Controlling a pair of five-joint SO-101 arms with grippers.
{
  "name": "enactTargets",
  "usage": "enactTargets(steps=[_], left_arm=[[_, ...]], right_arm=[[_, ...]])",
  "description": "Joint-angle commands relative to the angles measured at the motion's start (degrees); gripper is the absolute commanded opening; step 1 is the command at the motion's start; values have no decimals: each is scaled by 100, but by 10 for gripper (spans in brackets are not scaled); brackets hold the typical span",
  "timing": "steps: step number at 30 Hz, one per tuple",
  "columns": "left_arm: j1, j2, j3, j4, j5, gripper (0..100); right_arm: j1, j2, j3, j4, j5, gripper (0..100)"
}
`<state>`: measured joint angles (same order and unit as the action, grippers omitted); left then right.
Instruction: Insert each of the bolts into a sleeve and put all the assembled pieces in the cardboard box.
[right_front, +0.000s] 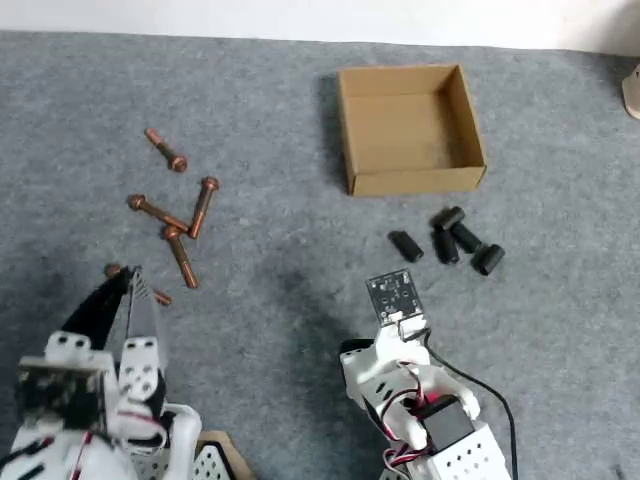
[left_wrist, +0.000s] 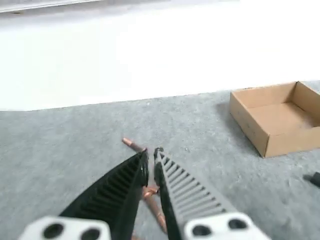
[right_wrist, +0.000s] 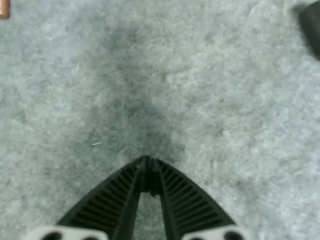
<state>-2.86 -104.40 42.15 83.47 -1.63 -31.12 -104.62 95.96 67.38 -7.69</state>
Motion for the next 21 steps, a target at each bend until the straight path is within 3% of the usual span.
enactTargets(steps=[1,9,14,21], left_arm=[[-13,13,-629,598,-26,45],[-4,13,-1156,1565,-26,45],[-40,13,-1297,1653,-26,42],[-40,593,-198,1609,-9,41]], right_arm=[[-48,-40,804,-145,35,5],[-48,-40,804,-145,35,5],[-48,-40,804,-145,35,5],[-48,-40,804,-145,35,5]])
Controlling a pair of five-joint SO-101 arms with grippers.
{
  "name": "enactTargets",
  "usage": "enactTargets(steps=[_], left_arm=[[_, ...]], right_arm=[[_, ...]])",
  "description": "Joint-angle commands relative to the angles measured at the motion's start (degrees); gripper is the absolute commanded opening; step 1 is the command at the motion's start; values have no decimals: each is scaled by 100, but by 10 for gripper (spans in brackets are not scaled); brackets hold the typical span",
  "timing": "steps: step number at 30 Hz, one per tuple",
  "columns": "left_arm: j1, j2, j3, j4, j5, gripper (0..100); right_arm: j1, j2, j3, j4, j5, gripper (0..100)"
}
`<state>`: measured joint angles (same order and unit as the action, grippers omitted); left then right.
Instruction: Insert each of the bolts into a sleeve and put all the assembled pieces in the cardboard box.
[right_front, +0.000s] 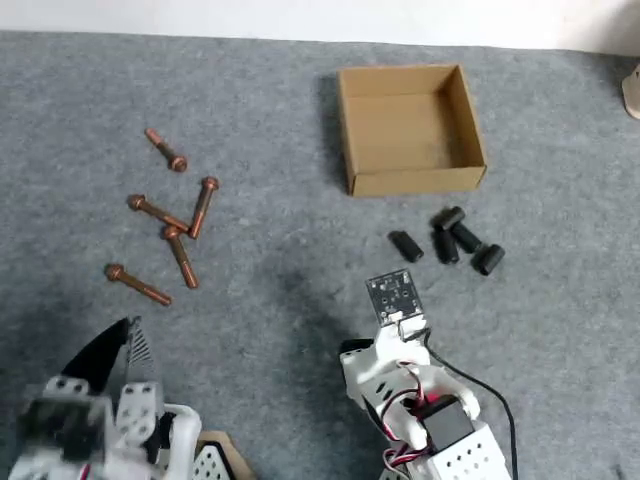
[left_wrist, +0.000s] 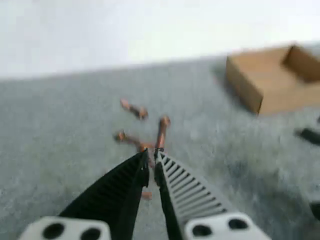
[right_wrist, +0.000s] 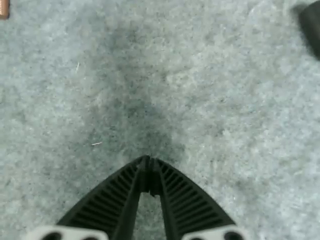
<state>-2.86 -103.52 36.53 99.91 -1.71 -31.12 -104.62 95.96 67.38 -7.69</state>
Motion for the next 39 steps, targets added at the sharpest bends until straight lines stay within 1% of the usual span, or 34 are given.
enactTargets(steps=[1,9,11,14,19,25,32,39], left_arm=[[-40,813,303,0,0,41],[-31,3424,-57,-35,-26,44],[-31,3846,-347,-70,-26,44],[-31,4400,-699,-369,-26,45],[-31,5552,-822,-475,-26,45],[-31,6800,-822,-1363,-26,45],[-31,7846,-884,-2286,0,43],[-31,8963,-1736,-2391,-26,46]], right_arm=[[-48,-40,804,-145,35,5],[-48,-40,804,-145,35,5],[-48,-40,804,-145,44,5],[-48,-40,804,-145,44,5],[-48,-40,804,-145,44,5],[-48,-40,804,-145,44,5],[-48,-40,804,-145,44,5],[-48,-40,804,-145,44,5]])
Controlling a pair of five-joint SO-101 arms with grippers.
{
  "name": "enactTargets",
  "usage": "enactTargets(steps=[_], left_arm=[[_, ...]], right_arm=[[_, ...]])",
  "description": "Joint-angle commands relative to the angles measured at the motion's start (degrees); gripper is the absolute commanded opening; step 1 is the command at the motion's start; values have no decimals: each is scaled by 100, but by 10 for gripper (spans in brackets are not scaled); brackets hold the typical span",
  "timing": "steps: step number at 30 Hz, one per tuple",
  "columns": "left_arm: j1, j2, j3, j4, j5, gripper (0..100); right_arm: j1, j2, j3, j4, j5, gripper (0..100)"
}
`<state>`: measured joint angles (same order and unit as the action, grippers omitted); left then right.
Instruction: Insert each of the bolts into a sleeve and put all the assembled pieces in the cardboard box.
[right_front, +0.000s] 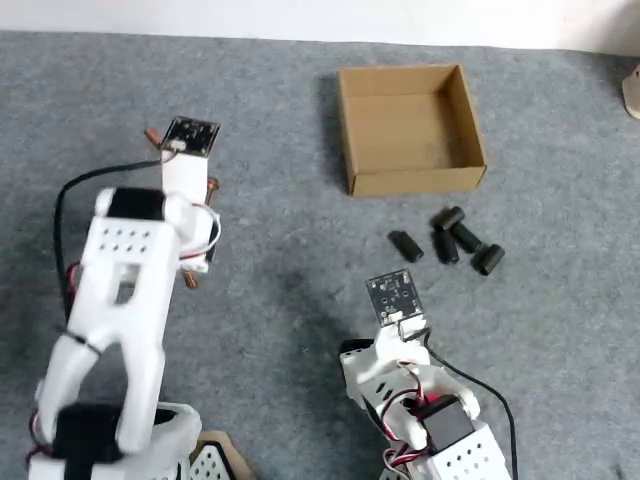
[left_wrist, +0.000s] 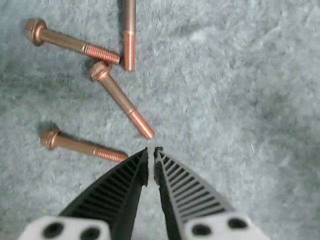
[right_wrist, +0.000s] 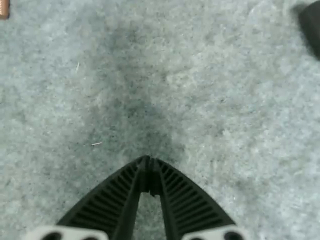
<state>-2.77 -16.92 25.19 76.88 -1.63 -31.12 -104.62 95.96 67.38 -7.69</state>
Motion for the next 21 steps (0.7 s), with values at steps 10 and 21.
enactTargets(steps=[10,21], left_arm=[[-48,2774,-2598,-53,-35,46],[-189,4936,-5481,695,-26,223]], right_arm=[[-48,-40,804,-145,44,5],[-48,-40,804,-145,44,5]])
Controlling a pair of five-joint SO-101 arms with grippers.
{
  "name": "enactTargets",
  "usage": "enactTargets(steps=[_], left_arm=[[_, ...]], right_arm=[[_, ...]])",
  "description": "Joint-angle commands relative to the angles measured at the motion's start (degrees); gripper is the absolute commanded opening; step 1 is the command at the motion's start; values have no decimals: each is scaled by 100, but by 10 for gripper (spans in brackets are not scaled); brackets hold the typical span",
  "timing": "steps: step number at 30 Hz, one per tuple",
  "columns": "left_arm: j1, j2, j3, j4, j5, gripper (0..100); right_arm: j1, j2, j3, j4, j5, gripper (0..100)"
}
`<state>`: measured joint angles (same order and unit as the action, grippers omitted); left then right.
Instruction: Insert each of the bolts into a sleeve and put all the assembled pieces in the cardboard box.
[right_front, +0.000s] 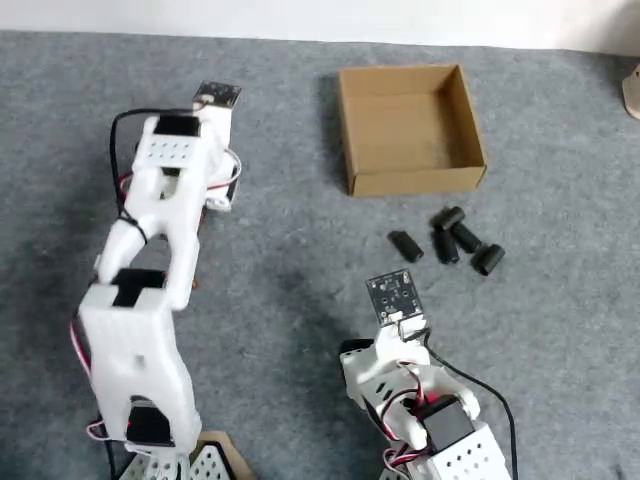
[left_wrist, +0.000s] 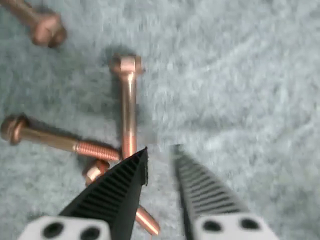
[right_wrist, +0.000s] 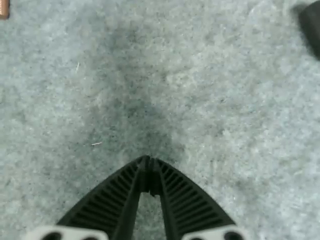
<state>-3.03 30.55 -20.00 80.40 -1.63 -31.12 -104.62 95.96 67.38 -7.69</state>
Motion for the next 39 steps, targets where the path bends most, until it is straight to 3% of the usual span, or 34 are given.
enactTargets(steps=[1,8,23,39], left_arm=[[-207,356,-1235,484,-26,235],[-426,1596,-2580,668,0,168],[-462,3073,-4092,659,-26,164],[-382,3530,-4338,774,0,164]], right_arm=[[-48,-40,804,-145,44,5],[-48,-40,804,-145,44,5],[-48,-40,804,-145,44,5],[-84,-48,804,-145,44,5]])
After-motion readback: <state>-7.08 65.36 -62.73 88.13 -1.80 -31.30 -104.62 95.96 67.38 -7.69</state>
